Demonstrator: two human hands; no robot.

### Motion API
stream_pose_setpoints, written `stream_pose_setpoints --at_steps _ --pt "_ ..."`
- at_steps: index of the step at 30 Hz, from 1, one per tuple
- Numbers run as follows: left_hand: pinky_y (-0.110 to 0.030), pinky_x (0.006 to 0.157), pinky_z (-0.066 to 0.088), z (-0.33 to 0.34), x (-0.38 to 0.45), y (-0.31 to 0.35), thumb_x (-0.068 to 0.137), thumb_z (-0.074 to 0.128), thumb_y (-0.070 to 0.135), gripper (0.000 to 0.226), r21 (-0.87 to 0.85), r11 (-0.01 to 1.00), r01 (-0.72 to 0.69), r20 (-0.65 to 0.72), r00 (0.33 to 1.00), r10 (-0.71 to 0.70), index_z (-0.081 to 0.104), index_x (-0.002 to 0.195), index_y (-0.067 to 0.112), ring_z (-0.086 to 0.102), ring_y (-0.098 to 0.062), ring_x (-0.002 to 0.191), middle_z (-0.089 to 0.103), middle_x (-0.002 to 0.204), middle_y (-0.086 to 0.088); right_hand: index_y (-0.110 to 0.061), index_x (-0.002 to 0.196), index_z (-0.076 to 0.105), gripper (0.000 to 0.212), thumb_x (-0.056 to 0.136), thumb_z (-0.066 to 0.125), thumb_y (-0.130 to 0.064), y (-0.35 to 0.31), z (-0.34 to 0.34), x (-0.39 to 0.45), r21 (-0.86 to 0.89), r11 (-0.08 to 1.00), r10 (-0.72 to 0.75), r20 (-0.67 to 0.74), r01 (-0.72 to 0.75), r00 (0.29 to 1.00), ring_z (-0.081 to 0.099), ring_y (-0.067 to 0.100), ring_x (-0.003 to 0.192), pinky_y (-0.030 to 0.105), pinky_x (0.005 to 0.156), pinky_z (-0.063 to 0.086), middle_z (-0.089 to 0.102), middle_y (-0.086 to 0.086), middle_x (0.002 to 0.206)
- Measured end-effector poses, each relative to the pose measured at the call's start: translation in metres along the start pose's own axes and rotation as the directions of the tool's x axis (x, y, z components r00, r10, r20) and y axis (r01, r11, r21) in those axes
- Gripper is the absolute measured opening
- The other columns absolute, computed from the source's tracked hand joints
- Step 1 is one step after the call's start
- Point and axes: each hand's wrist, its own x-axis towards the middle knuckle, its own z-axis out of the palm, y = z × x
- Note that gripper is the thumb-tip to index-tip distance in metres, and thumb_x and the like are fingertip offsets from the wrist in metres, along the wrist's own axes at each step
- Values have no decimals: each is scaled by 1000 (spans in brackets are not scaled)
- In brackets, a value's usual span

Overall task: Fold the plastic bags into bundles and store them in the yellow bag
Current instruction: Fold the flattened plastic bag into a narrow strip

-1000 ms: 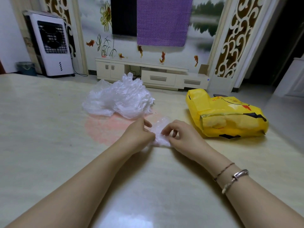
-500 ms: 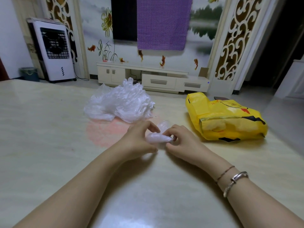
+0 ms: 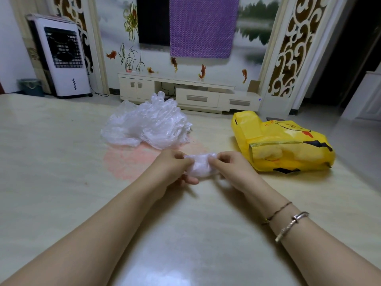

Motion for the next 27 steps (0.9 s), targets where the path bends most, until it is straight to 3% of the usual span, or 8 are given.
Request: stream_pose_setpoints --at_steps 6,9,12,14,18,22,24,27 --pt "-19 39 46 7 14 5 94 39 -2 20 7 997 82 -59 995 -81 56 104 0 67 -22 49 66 81 -23 -18 84 61 13 86 62 -31 0 12 5 -279 960 -32 -181 -20 983 54 17 73 27 54 32 57 -5 71" --pt "-19 36 44 8 20 10 94 37 -3 22 8 987 159 -71 985 -158 57 105 0 65 -31 63 62 70 -21 -19 106 55 27 88 57 -39 3 16 6 -439 897 -37 -168 -41 985 54 22 99 29 67 33 57 2 103" --pt "-22 35 47 9 24 8 94 39 -3 24 27 985 168 -84 983 -166 57 109 3 68 -33 64 65 76 -20 -18 105 57 24 89 56 -36 5 16 7 -475 879 -38 -148 -37 988 49 28 109 33 83 38 50 7 110" --pt "-28 42 53 8 25 5 93 39 -3 29 33 988 153 -107 983 -149 57 114 4 71 -34 68 67 87 -21 -20 93 56 14 87 59 -32 5 16 7 -437 899 -37 -135 -26 990 50 28 104 34 83 40 51 7 104" --pt "-30 54 50 4 17 1 96 52 25 13 28 999 39 -177 984 -34 54 100 13 62 -21 57 62 86 -10 -18 76 51 17 84 65 -20 -3 7 4 -149 989 -29 -106 13 994 50 16 65 26 56 37 55 0 73" --pt "-28 59 50 -1 -3 7 79 63 63 56 153 984 -89 -147 983 112 45 113 23 63 -16 79 51 102 6 -10 84 53 13 88 65 -10 -17 -13 -8 231 972 53 -60 -38 997 45 3 43 17 41 30 53 -2 59" --pt "-28 63 58 3 -8 10 80 64 60 57 36 996 -84 -74 994 86 45 118 21 66 -15 88 51 106 10 -10 87 54 11 89 65 -10 -23 -18 -14 308 950 55 -8 -49 998 43 4 44 16 42 28 53 -9 51" --pt "-27 60 58 7 -8 10 87 68 36 39 -113 982 -151 -70 987 144 58 118 14 67 -18 86 60 118 -6 -10 95 52 11 90 62 -8 -31 -19 -22 343 937 49 74 -71 996 50 6 49 17 46 29 59 -3 61"
